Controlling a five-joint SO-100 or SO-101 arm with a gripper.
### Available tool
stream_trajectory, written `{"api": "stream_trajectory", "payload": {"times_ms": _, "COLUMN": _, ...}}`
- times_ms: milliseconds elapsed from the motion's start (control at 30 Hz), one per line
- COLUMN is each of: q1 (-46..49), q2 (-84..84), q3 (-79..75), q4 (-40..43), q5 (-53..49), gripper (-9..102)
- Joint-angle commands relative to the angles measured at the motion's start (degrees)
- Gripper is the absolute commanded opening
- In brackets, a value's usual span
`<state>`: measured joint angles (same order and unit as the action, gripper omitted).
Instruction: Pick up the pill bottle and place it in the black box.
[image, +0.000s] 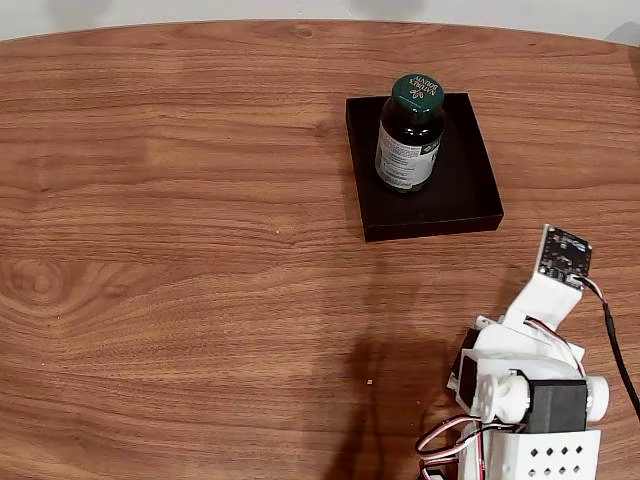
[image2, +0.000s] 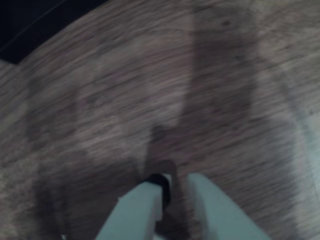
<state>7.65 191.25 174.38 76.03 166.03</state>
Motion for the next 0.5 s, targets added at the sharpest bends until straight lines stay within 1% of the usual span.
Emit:
{"api": "stream_trajectory", "payload": {"times_ms": 0, "q1": -1.1, "q2": 0.0, "q3": -0.8, "q4": 10.1, "q5": 3.0, "gripper": 0}}
{"api": "stream_trajectory", "payload": {"times_ms": 167, "q1": -0.9, "q2": 0.0, "q3": -0.8, "q4": 10.1, "q5": 3.3, "gripper": 0}}
{"api": "stream_trajectory", "payload": {"times_ms": 467, "q1": -3.2, "q2": 0.0, "q3": -0.8, "q4": 10.1, "q5": 3.5, "gripper": 0}}
